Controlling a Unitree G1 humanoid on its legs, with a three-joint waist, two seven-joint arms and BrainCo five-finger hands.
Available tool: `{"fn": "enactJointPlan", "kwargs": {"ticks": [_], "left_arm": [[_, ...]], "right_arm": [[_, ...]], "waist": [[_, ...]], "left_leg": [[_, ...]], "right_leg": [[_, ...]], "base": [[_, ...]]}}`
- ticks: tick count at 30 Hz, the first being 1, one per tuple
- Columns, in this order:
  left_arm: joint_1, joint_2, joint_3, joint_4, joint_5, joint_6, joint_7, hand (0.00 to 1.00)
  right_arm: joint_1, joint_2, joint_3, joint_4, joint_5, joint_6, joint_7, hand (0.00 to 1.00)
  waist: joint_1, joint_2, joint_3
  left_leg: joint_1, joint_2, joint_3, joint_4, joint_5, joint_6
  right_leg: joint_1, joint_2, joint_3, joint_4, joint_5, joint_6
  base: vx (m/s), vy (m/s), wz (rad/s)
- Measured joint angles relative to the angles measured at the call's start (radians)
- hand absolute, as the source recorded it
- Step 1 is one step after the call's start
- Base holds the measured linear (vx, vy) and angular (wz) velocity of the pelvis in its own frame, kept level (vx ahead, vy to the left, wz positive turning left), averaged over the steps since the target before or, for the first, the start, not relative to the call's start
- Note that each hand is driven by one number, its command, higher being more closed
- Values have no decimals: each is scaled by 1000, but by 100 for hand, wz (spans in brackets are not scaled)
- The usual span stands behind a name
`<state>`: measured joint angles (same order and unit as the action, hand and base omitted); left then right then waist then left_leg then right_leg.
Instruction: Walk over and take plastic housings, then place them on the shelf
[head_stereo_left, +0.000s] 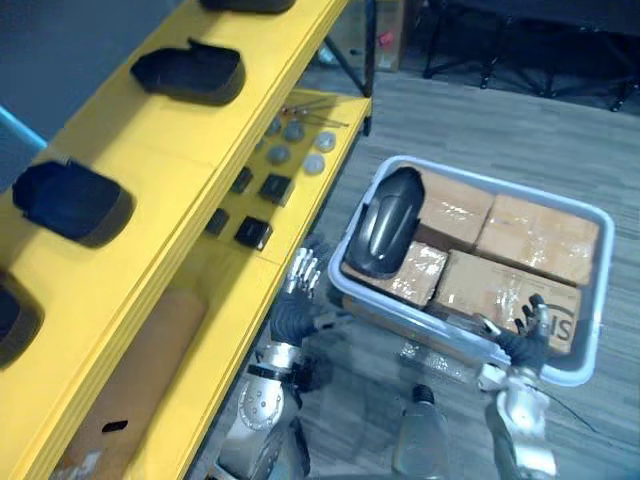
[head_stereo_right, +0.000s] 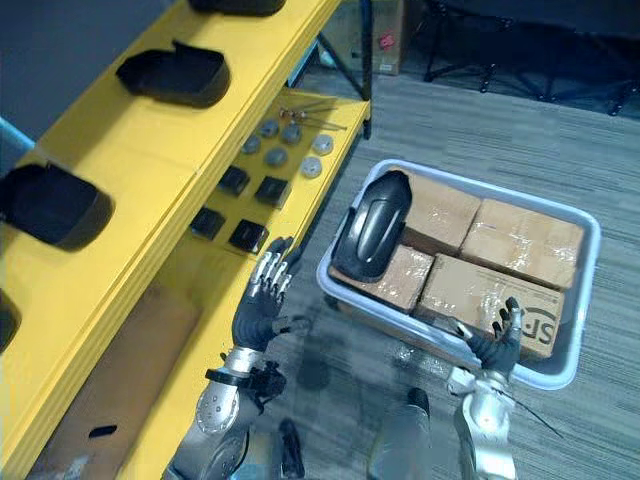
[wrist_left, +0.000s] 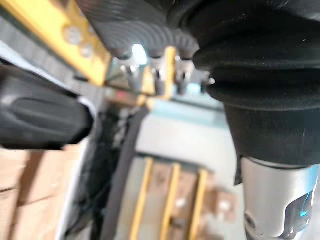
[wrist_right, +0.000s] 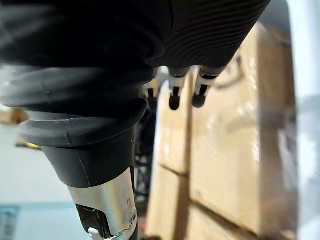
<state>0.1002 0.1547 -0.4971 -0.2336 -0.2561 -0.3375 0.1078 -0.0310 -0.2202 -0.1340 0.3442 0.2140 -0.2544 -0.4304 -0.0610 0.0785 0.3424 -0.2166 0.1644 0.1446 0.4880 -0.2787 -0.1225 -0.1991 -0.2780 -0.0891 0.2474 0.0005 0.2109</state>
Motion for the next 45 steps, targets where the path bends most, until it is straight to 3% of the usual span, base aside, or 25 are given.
{"fn": "enactJointPlan", "kwargs": {"ticks": [3,6,11,25,28,32,33,36,40,45], "left_arm": [[-42,15,-10,-29,3,35,23,0],[-75,32,-17,-28,3,61,45,0],[-74,28,-16,18,0,72,43,0],[-79,-14,-39,153,-6,89,45,0],[-81,-14,-49,179,-10,91,57,0],[-89,-18,-78,213,-22,95,84,0],[-96,-24,-79,224,-22,97,90,0],[-122,-26,-98,252,-23,100,119,0],[-137,-22,-95,275,-53,101,155,0],[-164,-8,-56,272,-66,100,168,0]], "right_arm": [[-202,-65,-5,159,9,24,-29,0],[-388,-120,-14,312,49,40,-67,0],[-580,-222,-20,427,90,84,-133,0],[-819,-412,10,768,207,238,-183,0],[-860,-440,11,809,228,265,-179,0],[-900,-485,12,896,243,301,-146,0],[-919,-510,11,920,244,308,-126,100],[-966,-563,11,937,244,320,-83,100],[-972,-624,10,939,273,353,-60,100],[-968,-670,10,922,304,455,43,100]], "waist": [[31,9,41],[72,18,56],[140,32,63],[217,63,121],[219,77,128],[257,77,128],[270,82,129],[276,116,147],[297,116,147],[300,105,154]], "left_leg": [[-112,-6,-36,92,-24,23],[-201,-17,-80,144,-28,29],[-276,-23,-124,183,-24,34],[-341,-31,-173,207,-15,39],[-354,-36,-188,217,-15,39],[-367,-36,-191,220,-14,40],[-378,-37,-194,222,-12,41],[-411,-44,-216,241,-11,42],[-449,-44,-218,254,-9,45],[-462,-33,-224,257,-8,43]], "right_leg": [[12,1,-46,-119,94,-7],[7,3,-86,-179,140,-15],[-10,9,-129,-190,156,-2],[-29,13,-192,-187,162,8],[-28,13,-208,-183,162,8],[-39,13,-212,-179,162,8],[-50,12,-214,-173,162,8],[-59,11,-239,-166,162,9],[-91,11,-240,-162,167,15],[-98,20,-253,-161,169,12]], "base": [[-156,163,17],[-137,148,35],[-44,60,24],[-25,10,8],[-36,11,12],[-47,6,3],[-60,5,5],[-71,14,15],[-64,6,1],[-61,-33,-1]]}}
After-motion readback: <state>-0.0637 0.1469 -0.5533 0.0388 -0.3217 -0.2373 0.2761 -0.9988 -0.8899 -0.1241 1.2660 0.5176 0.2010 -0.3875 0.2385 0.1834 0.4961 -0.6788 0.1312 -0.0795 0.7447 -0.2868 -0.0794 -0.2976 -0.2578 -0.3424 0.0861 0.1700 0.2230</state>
